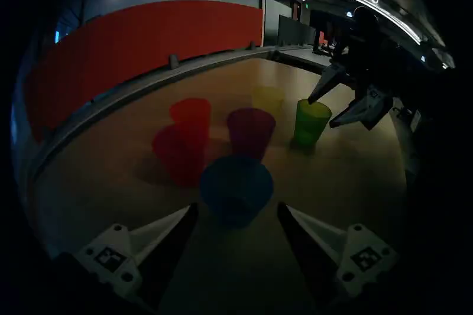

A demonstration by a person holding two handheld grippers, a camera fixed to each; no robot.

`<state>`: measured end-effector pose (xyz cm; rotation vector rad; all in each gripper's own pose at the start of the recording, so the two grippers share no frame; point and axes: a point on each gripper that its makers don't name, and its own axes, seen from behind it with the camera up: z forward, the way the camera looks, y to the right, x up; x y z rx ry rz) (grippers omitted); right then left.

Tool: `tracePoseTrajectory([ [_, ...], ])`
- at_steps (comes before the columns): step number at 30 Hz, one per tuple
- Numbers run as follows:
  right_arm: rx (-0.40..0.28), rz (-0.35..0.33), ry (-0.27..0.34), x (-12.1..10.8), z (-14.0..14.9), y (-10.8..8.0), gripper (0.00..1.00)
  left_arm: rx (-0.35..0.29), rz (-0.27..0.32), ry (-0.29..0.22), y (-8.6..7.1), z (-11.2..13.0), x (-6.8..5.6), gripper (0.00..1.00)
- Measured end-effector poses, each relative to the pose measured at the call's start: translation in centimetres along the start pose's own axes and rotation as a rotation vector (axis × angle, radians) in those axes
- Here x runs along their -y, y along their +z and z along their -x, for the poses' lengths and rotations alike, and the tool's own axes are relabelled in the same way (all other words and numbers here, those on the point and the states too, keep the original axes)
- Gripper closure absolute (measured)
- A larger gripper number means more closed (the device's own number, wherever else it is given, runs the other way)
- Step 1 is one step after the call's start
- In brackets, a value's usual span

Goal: Pour water

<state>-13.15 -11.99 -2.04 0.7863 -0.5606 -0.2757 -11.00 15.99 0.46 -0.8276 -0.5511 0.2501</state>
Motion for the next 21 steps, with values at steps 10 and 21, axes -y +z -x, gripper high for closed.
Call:
tracePoseTrajectory([
  [10,0.008,-0.011,-0.005,-0.2,-0.2,1.6,0.02,0.004,0.015,0.014,1.6,-0.6,0.0,0.0],
  [21,0.013,-0.017,-0.01,-0.3,-0.3,2.6,0.04,0.0,0.025,0.019,2.9,-1.3,0.0,0.0],
])
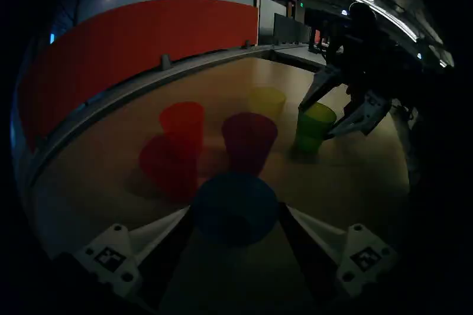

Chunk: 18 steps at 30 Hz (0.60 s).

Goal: Pour water

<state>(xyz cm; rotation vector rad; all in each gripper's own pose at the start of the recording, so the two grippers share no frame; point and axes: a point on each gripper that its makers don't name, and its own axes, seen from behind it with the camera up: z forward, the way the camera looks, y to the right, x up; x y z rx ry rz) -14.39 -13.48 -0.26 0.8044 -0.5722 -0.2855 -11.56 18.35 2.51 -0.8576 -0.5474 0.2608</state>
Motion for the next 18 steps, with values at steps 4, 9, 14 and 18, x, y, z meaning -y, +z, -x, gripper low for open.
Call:
tracePoseTrajectory([
  [4,-0.002,-0.001,0.001,-0.03,-0.03,0.08,0.04,0.001,-0.001,-0.002,0.2,-0.06,0.14,0.0],
  [9,0.001,0.0,0.0,-0.11,0.1,0.07,0.04,0.01,0.001,-0.016,0.34,0.03,0.17,0.03],
  [14,0.001,-0.001,0.0,-0.1,0.14,0.03,0.05,0.007,0.005,-0.02,0.3,-0.08,0.2,0.11],
  [18,0.004,0.0,-0.004,-0.16,0.29,0.03,0.05,0.009,0.007,-0.015,0.29,-0.03,0.18,0.11],
])
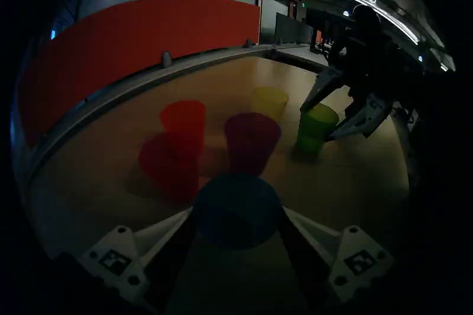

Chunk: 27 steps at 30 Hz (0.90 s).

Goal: Pour water

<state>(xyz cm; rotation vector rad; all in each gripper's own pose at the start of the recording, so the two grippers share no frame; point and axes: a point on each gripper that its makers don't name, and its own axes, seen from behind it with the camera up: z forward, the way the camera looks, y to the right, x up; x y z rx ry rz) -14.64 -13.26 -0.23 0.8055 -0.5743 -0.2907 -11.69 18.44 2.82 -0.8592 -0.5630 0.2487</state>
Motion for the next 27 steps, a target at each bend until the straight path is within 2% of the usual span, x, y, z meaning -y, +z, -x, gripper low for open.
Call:
tracePoseTrajectory([
  [12,-0.003,0.001,-0.001,0.1,0.0,0.0,0.07,-0.008,-0.003,0.008,-0.3,-0.3,-0.1,0.11],
  [21,-0.031,0.018,-0.003,0.1,-0.7,-0.9,0.07,-0.043,-0.005,0.0,-1.7,-1.4,-0.6,0.11],
  [27,-0.081,0.032,0.014,0.1,-2.3,-2.0,0.08,-0.082,-0.009,-0.013,-3.0,-2.8,-0.9,0.11],
])
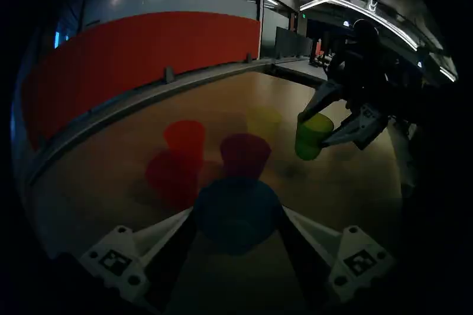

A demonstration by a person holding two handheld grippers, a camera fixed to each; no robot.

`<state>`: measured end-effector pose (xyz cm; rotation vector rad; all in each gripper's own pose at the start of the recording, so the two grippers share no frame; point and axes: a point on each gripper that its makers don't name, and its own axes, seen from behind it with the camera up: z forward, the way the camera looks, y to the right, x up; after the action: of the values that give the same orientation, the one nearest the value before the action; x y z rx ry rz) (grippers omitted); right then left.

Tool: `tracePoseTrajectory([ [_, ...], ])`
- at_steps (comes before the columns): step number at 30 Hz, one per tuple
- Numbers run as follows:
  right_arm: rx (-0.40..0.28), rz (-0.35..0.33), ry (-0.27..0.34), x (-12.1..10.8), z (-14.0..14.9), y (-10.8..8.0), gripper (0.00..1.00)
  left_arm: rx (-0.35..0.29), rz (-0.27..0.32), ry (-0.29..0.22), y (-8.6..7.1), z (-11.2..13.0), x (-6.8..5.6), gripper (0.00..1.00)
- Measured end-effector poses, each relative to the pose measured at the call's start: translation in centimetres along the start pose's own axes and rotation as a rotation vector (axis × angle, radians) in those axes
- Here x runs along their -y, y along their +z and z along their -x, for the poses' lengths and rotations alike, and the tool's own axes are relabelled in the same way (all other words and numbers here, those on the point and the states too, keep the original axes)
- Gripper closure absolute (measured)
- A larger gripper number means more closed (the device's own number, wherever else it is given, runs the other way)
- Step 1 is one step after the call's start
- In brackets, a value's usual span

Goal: Pour water

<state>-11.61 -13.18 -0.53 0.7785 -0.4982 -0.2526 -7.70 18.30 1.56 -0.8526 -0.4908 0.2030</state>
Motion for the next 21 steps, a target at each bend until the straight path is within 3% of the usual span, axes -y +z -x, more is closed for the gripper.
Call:
tracePoseTrajectory([
  [21,-0.239,0.079,0.002,-1.1,-9.1,-4.6,0.08,-0.232,-0.063,0.003,-4.9,-7.7,-0.4,0.11],
])
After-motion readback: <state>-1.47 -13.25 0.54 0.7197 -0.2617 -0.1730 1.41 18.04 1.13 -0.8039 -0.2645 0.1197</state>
